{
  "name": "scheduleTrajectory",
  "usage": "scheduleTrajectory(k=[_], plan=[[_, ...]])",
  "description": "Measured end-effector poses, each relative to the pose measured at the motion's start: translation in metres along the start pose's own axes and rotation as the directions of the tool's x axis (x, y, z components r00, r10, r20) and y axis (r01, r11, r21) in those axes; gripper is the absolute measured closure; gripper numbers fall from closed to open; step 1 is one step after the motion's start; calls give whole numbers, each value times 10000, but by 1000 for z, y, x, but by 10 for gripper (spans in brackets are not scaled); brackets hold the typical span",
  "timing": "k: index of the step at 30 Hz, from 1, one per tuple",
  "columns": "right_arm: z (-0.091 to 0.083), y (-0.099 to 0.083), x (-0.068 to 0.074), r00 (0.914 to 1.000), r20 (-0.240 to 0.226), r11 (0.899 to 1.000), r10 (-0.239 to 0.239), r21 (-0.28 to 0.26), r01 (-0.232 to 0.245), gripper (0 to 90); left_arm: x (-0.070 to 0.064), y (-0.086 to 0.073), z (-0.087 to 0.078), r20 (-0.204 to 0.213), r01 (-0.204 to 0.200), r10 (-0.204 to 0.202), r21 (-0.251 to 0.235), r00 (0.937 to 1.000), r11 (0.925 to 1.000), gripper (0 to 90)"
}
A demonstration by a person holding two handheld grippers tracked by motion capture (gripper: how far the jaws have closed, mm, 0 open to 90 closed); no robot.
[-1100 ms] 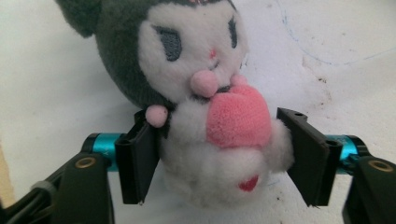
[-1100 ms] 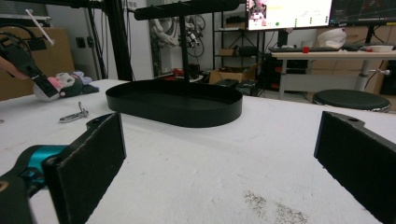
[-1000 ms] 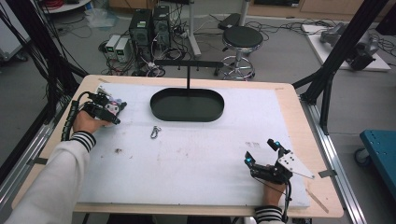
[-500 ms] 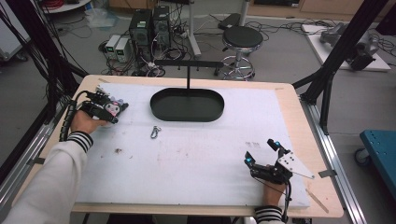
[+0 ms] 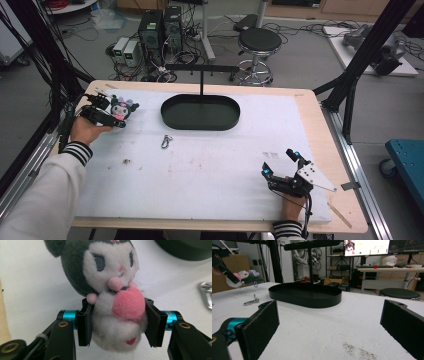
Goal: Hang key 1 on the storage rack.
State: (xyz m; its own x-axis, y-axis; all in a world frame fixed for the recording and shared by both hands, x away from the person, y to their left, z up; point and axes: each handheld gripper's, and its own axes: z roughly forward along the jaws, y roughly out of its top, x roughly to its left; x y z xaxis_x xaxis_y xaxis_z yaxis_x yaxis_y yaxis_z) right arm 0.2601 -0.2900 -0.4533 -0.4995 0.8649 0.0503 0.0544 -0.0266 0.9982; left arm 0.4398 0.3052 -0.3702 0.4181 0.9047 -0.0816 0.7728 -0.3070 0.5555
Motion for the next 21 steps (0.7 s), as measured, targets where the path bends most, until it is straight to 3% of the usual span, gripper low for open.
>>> scheduleTrajectory(k=[11, 14, 21], plan=[[0, 0, 0, 10000, -12, 10000, -74, -4, 74, 13, -6, 0, -22, 599, 11, 42, -882, 9982, 9961, 481], [0, 0, 1, 10000, -28, 10000, -15, 53, 15, 13, -11, 5, -31, 616, -375, 437, -984, 9971, 9944, 480], [0, 0, 1, 10000, -32, 10000, -36, 48, 36, 13, -21, 19, -44, 835, -746, 868, -1395, 9927, 9874, 480]])
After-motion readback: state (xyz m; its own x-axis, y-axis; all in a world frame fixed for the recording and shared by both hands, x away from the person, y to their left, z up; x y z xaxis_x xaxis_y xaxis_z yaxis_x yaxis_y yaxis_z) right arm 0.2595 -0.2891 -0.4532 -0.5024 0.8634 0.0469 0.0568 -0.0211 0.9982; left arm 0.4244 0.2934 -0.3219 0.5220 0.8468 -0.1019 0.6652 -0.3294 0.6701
